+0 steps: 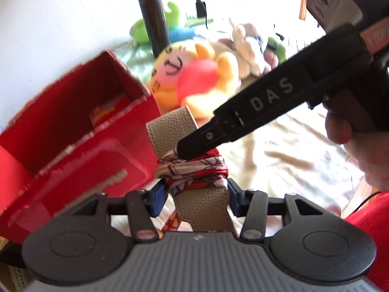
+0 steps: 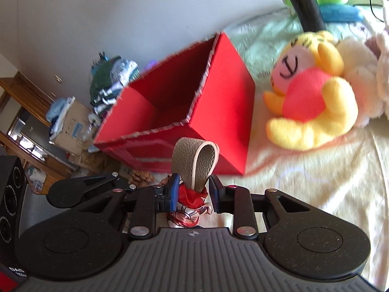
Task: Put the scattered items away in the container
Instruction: 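Carry the strap with the right gripper over the red box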
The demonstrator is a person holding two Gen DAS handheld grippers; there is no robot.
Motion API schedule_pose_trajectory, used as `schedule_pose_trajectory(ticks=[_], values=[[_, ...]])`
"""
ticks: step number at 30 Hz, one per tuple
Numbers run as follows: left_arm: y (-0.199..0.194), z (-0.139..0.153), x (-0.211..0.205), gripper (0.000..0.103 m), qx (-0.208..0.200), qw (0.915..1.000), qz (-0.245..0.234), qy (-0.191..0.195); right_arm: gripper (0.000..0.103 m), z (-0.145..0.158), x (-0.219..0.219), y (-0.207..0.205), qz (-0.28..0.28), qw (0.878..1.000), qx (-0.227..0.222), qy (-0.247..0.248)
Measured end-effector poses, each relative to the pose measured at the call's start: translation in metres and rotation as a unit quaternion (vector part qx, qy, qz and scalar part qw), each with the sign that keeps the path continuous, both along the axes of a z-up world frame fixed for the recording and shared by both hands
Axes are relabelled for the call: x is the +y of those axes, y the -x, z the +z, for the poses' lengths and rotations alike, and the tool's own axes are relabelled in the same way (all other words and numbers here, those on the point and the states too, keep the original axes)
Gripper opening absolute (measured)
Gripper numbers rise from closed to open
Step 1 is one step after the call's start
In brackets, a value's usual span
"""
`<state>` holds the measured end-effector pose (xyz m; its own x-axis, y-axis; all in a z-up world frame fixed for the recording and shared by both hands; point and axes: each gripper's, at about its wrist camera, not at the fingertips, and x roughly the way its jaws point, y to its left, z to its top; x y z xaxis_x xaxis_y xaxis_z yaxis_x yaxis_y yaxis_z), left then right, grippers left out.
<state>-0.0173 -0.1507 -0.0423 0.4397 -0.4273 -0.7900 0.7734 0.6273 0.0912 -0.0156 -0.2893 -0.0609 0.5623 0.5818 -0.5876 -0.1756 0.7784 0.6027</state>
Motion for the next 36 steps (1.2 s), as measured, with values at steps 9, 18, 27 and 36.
schedule_pose_trajectory(ticks=[9, 18, 27, 36], values=[[0.021, 0.025, 0.019, 0.05, -0.032, 0.9988, -0.024, 0.029, 0.026, 0.027, 0.003, 0.014, -0.042, 0.998, -0.037, -0.024], [-0.028, 0.058, 0.036, 0.05, -0.049, 0.9959, -0.023, 0.073, 0.023, 0.062, 0.033, -0.015, -0.057, 0.993, -0.103, -0.02], [-0.092, 0.088, 0.068, 0.05, -0.079, 0.9935, 0.027, 0.077, 0.023, 0.082, 0.069, -0.091, -0.027, 0.99, -0.137, -0.018], [-0.158, 0.041, 0.083, 0.049, 0.019, 0.9966, 0.074, 0.029, 0.022, 0.032, 0.099, -0.162, 0.013, 1.0, -0.018, 0.014]])
